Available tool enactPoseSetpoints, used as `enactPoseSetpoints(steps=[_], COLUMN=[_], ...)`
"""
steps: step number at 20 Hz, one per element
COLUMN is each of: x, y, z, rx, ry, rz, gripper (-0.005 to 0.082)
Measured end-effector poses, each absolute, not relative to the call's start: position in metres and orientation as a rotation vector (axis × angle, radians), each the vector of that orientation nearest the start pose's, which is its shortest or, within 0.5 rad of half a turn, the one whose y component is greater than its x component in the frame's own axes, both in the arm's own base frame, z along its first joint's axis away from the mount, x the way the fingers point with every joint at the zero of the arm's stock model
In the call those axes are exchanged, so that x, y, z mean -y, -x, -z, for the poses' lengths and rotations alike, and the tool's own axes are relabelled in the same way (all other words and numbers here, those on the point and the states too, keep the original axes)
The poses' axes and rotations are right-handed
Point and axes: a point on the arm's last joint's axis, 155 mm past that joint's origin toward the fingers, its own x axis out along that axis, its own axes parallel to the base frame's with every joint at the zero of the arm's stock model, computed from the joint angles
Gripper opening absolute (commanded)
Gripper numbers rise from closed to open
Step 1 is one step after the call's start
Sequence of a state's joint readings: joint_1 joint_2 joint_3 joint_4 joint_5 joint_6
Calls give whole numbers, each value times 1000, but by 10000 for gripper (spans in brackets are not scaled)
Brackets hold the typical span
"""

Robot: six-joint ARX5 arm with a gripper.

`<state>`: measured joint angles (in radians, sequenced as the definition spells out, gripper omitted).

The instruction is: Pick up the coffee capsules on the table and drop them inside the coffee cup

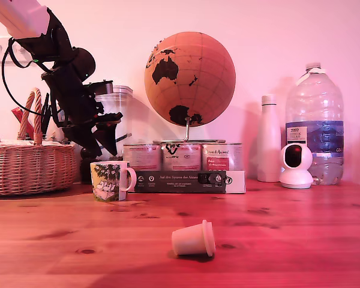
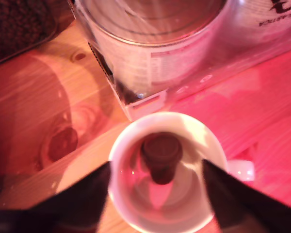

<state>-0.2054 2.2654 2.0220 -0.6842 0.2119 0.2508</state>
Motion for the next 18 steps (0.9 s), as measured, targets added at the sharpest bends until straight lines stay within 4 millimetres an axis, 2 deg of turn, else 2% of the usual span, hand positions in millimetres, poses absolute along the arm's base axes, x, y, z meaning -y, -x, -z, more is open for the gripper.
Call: enactPoseSetpoints(steps=[3, 8, 10, 14, 18], x=[162, 161, 161, 161, 159], y=[-564, -543, -529, -513, -503], z=[-106, -94, -91, -113, -164], rx=[-895, -990, -1038, -1043, -961], ry=[-217, -215, -230, -245, -259], rz=[528, 552, 585, 619, 618], gripper=[545, 88, -11, -24, -24])
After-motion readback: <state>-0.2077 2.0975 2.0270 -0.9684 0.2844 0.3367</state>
